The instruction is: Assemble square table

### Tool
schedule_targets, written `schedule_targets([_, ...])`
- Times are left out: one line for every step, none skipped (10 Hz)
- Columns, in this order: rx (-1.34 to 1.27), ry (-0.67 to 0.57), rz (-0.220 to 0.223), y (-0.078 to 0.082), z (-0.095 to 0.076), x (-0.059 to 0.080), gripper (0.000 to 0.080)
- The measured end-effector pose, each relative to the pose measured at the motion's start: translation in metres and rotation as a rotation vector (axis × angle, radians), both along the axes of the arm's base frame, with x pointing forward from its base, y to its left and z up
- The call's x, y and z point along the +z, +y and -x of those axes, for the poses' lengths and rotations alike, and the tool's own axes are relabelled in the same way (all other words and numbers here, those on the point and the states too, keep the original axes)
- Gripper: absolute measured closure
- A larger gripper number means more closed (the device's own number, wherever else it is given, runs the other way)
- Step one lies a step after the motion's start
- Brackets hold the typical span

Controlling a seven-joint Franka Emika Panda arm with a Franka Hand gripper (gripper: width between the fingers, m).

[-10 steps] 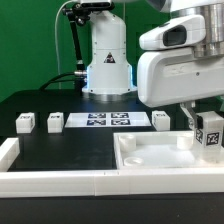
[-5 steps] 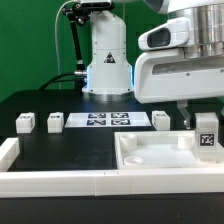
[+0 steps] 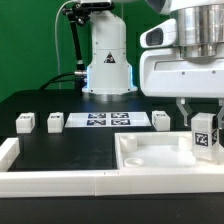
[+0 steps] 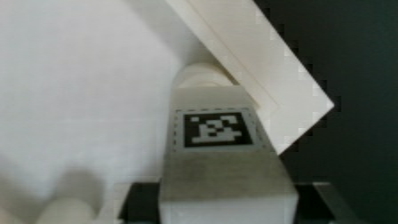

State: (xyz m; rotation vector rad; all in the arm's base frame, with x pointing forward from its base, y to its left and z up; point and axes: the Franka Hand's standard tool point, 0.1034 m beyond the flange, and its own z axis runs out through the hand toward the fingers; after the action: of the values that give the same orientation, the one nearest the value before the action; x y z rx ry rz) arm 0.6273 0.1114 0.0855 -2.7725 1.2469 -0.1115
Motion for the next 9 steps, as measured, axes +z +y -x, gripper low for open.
schedule_targets([-0.101,0.009,-0.011,-0.0008,0.0005,-0.0002,0.0506])
schedule_targets([-0.154,0.014,-0.014,-0.0015,0.0007,-0.0002,0.0506])
schedule_targets([-0.183,0.019,-0.019,-0.0015,0.0011,-0.0003,0.0506])
schedule_targets([-0.231,0.024,-0.026,-0.0020,0.0014,-0.0004,0.0506])
schedule_targets([-0.233,0.025,-0.027,-0.0017,0.0016,-0.0007,0.0506])
schedule_targets([-0.187,0.022,-0.023,-0.0013,0.0017,-0.0010,0.0397])
schedule_targets([-0.133,0.018,-0.017,-0.0009,0.0017,-0.0009,0.0237])
schedule_targets([-0.098,0.004,-0.017,-0.0007,-0.0004,0.0001,0.0176])
schedule_targets([-0.051,-0.011,-0.016,-0.0012,-0.0025,0.0010,0.0176])
